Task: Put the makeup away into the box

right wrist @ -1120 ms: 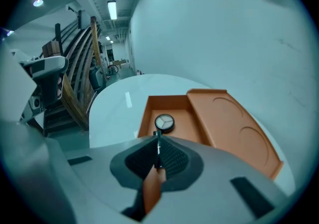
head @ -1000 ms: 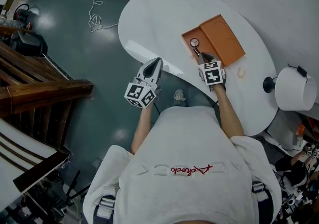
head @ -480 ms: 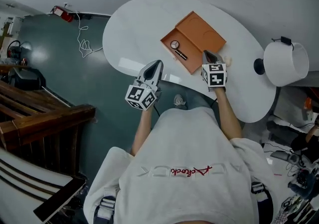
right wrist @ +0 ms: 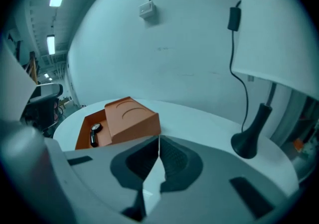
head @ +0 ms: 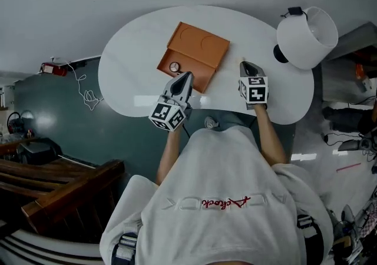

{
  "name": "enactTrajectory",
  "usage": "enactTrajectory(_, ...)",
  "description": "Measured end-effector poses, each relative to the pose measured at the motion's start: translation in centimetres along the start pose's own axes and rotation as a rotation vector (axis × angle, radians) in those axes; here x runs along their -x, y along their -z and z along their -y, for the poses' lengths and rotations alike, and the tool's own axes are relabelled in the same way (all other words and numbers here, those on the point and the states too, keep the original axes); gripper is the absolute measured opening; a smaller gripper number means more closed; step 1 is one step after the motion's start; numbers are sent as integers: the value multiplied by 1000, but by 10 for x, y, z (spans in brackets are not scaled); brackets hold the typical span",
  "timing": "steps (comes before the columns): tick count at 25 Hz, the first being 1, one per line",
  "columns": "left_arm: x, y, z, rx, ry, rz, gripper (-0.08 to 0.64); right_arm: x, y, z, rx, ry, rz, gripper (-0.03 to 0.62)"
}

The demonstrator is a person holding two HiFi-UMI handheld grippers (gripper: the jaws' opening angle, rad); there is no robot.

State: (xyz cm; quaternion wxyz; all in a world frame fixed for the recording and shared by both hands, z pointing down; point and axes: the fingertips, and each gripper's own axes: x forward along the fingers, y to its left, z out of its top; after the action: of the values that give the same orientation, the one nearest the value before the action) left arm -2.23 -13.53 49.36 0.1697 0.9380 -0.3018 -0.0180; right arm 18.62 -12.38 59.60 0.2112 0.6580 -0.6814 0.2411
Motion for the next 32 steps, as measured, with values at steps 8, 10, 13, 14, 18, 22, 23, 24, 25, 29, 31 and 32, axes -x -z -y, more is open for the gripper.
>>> enactTrajectory(8, -48, 15, 30, -2, 118, -54, 9, 13, 37, 36, -68, 60, -42, 24)
enactTrajectory(10, -50, 17, 31, 1, 124, -59, 11, 13, 41, 36, -71, 52, -52, 25)
enactTrajectory(13, -51, 19, 28, 7, 118, -65, 11, 5, 45, 28, -82, -5, -67, 137)
enactTrajectory(14, -51, 20, 26, 10, 113, -66, 9, 1, 47, 26, -82, -21, -72, 212)
enactTrajectory(18, -50, 21, 19, 18, 88, -68, 9, -8, 53, 21, -64, -36, -100, 236)
enactTrajectory(22, -48, 24, 14, 28, 70, -74, 9, -16, 61, 17, -59, -46, -132, 236)
enactTrajectory(23, -48, 25, 12, 31, 66, -76, 11, -18, 62, 16, -58, -46, -140, 236)
enactTrajectory(24, -47, 26, 10, 35, 62, -79, 9, -21, 63, 16, -58, -45, -148, 236)
enactTrajectory(25, -47, 27, 8, 38, 57, -82, 9, -24, 64, 16, -58, -44, -155, 236)
enactTrajectory(29, -47, 33, -2, 53, 37, -100, 9, -37, 65, 20, -58, -36, -178, 236)
enactTrajectory(31, -49, 37, -8, 57, 28, -110, 11, -45, 66, 21, -58, -37, -191, 236)
enactTrajectory(32, -50, 39, -11, 59, 24, -115, 11, -49, 67, 21, -57, -40, -199, 236)
